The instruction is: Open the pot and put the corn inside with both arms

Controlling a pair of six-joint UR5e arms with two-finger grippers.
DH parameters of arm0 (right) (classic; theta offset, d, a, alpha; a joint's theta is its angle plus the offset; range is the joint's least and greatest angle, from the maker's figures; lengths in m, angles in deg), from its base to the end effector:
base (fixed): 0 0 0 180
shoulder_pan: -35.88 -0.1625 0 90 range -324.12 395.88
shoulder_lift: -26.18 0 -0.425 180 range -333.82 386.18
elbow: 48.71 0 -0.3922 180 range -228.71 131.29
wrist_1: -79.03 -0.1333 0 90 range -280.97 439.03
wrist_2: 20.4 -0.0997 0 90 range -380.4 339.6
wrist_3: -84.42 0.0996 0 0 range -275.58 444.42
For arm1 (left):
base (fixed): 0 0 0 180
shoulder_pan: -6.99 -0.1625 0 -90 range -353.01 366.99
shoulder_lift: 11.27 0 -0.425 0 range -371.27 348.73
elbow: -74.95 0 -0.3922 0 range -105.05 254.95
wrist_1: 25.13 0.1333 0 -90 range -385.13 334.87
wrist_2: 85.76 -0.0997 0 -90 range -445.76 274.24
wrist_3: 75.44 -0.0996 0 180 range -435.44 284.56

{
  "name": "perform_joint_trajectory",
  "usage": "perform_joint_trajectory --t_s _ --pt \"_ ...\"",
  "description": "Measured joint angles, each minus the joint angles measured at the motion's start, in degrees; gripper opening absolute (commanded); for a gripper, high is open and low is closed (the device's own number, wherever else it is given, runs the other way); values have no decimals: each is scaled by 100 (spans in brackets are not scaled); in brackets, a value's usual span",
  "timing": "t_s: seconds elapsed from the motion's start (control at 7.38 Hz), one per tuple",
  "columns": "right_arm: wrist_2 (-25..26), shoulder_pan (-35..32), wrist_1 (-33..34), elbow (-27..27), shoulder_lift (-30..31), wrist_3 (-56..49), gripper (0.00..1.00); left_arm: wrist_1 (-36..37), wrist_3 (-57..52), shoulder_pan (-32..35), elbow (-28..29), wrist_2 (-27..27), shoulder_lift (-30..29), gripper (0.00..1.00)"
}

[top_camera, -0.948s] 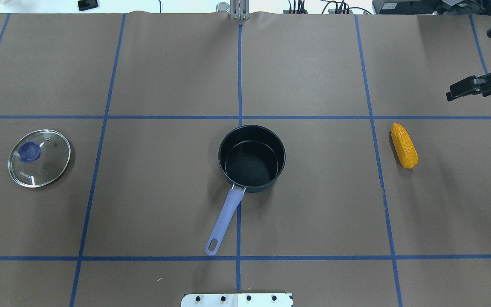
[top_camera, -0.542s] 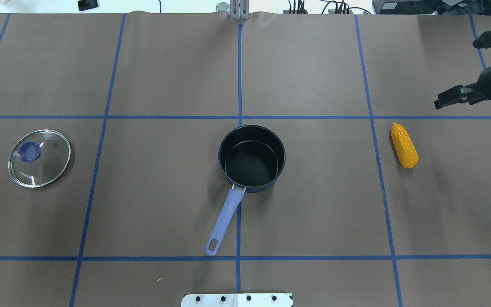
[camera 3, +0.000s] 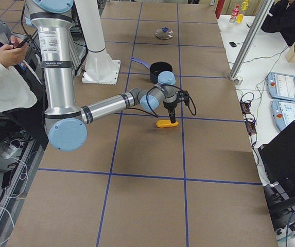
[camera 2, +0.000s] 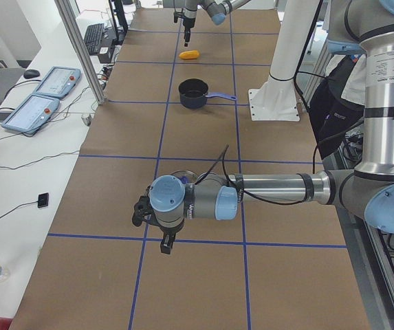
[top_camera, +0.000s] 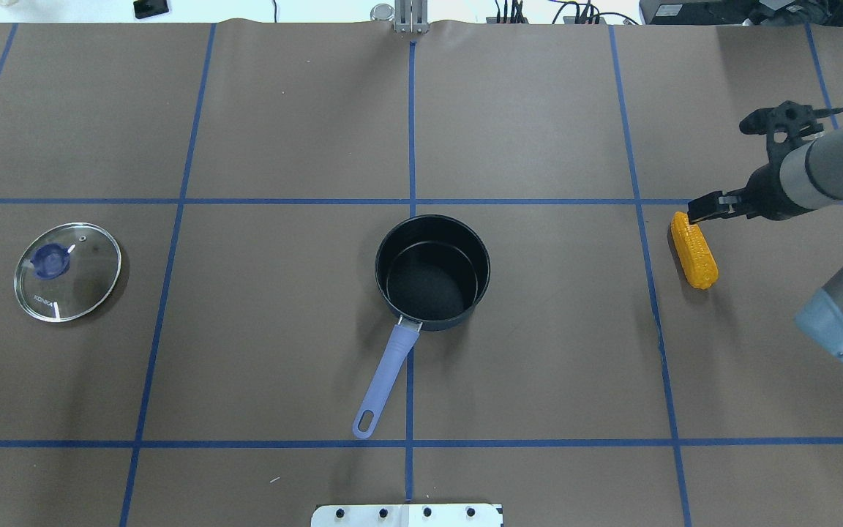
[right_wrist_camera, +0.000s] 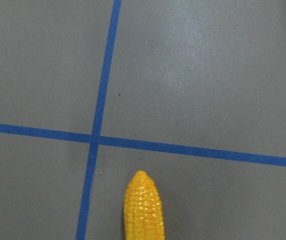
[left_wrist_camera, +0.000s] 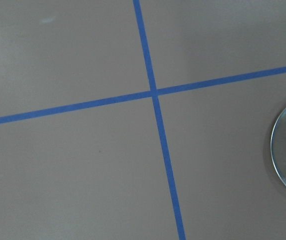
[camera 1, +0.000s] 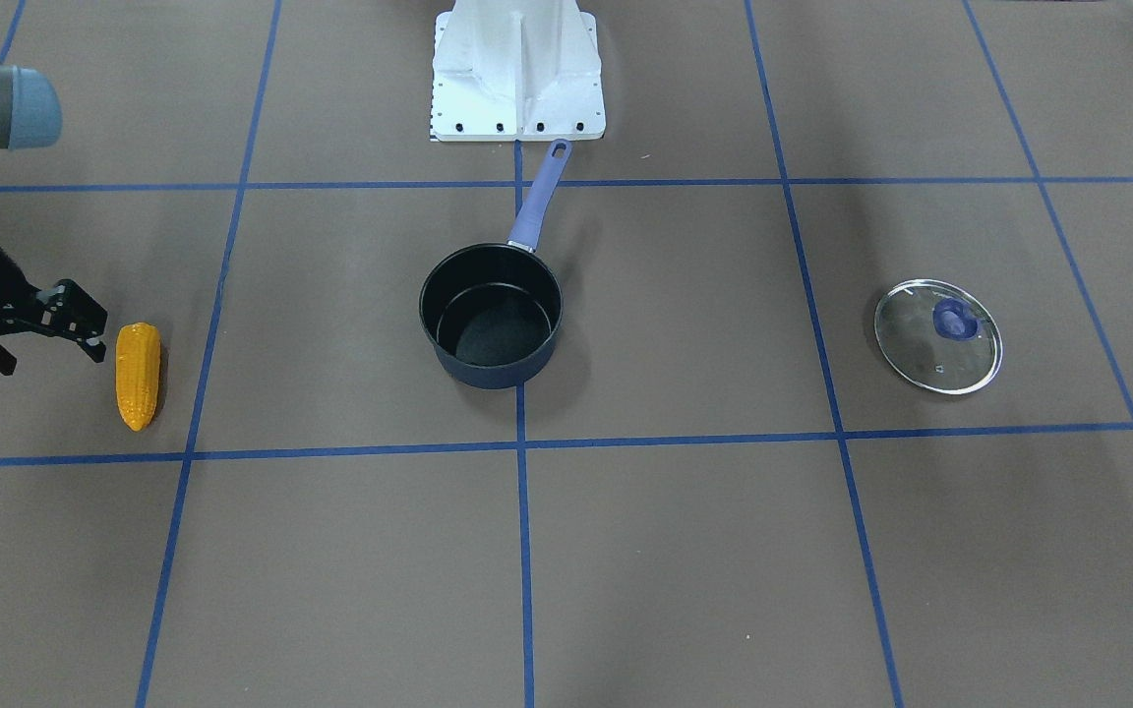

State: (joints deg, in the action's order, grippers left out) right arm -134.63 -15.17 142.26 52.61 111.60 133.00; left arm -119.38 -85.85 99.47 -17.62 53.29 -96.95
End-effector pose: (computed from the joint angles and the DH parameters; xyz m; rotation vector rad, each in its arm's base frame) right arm -0.2714 -0.4827 0.4779 0.2506 -0.7975 0.0007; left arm -0.0780 -0.4595 0.6591 0.1369 0.8468 0.1485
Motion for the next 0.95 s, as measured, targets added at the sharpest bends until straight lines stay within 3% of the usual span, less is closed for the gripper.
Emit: perform_joint_trajectory --t_s 0.54,0.68,0.81,0.95 --pt "334 456 -1523 -840 74 430 100 -8 -26 -4 -5 16 -1 99" --pt "356 465 -1601 -913 103 422 88 -12 -30 -7 2 17 -2 99" --pt "441 481 -1627 -988 112 421 20 -14 -31 -9 6 17 -2 99" --pt "549 502 -1635 -1048 117 432 0 -16 -31 -13 12 19 -2 99"
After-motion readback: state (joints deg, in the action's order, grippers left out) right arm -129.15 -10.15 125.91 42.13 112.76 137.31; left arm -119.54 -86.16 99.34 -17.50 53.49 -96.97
